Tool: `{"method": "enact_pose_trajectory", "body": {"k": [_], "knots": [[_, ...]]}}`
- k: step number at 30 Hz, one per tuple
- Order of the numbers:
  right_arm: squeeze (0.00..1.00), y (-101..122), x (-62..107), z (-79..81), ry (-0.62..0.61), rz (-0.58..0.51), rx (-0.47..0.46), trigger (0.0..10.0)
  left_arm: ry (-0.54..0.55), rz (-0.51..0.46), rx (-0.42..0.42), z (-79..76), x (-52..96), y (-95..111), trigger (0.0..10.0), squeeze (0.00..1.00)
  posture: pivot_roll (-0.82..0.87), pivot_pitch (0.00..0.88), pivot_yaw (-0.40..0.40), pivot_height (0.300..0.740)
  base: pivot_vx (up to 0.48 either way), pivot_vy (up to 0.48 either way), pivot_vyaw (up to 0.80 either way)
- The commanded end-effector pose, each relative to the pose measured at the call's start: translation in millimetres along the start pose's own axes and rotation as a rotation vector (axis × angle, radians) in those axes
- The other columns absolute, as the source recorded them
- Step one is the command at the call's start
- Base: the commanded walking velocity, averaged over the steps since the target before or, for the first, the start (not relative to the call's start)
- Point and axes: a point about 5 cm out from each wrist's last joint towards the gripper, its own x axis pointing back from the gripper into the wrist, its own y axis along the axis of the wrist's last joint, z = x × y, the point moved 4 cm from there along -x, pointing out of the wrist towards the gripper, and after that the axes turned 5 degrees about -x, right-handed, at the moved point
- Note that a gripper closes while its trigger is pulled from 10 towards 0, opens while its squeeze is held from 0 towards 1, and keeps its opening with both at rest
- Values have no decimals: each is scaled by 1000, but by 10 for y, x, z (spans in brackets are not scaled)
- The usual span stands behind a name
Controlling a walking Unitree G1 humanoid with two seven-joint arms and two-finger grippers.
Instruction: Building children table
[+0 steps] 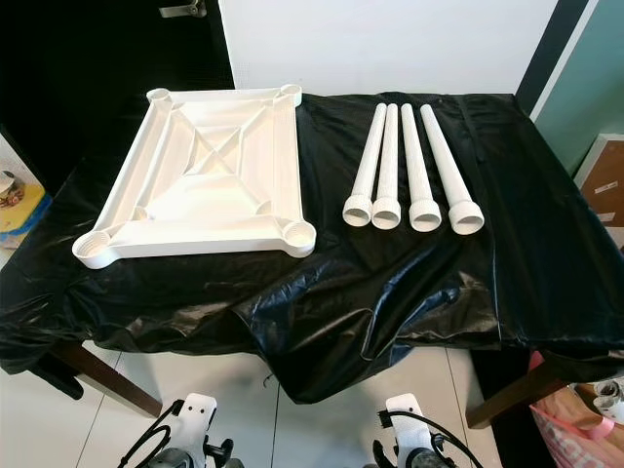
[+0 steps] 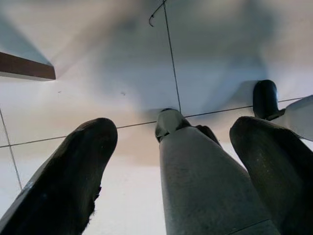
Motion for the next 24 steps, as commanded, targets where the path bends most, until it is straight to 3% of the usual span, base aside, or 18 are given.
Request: {"method": "enact_pose_trajectory", "body": {"k": [1, 10, 24], "knots": [[0, -79, 15, -10, -5, 28, -6, 10000, 4, 24, -13, 7, 7, -55, 10000, 0, -32, 0, 10, 740, 0, 0, 0], [0, -62, 13, -26, -16, 20, -19, 10000, -16, 47, -31, -74, 16, -137, 10000, 0, -69, 14, 26, 740, 0, 0, 0], [0, -160, 43, -55, -32, 39, -54, 10000, -13, 39, -24, -49, 4, -80, 10000, 0, -72, 40, 32, 740, 0, 0, 0]]}}
